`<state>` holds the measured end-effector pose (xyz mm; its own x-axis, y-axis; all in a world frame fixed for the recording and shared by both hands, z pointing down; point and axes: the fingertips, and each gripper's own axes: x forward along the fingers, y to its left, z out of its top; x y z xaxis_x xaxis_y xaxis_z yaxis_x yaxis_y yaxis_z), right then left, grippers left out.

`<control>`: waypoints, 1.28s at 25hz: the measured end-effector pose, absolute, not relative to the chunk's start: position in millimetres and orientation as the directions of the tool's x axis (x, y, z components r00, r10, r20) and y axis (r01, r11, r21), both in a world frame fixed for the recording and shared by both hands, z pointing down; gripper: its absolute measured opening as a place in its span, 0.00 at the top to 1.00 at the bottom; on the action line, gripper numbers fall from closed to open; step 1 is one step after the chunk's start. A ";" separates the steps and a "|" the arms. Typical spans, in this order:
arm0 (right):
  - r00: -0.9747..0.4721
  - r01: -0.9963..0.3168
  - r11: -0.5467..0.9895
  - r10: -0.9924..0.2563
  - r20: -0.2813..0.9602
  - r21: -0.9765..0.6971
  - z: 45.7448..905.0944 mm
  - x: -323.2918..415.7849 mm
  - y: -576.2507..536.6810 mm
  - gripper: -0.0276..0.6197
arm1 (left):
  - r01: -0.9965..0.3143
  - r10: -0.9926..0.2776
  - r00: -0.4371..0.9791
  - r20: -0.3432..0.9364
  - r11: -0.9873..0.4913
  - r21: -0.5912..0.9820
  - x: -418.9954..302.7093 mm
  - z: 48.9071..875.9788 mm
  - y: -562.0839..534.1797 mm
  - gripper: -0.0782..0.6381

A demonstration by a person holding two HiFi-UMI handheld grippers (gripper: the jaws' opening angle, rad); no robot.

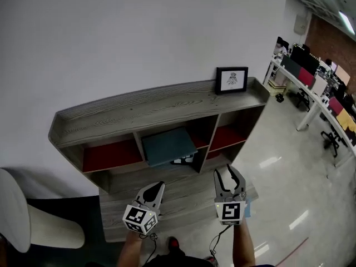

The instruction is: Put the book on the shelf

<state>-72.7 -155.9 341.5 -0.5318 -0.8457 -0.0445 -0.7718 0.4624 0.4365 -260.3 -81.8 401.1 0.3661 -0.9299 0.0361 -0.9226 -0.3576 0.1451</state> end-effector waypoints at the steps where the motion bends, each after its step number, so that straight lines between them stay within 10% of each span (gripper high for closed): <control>1: -0.517 -0.789 0.453 -0.854 -0.051 0.415 339.6 -57.2 -151.0 0.70 | -0.916 -0.923 0.383 0.031 -0.375 0.140 -247.8 398.4 -83.3 0.88; 32: -0.177 -0.982 0.169 -0.978 0.110 -0.079 452.9 233.2 -37.3 0.90 | -0.700 -0.690 0.714 0.122 -0.704 0.120 50.4 433.3 -74.1 0.88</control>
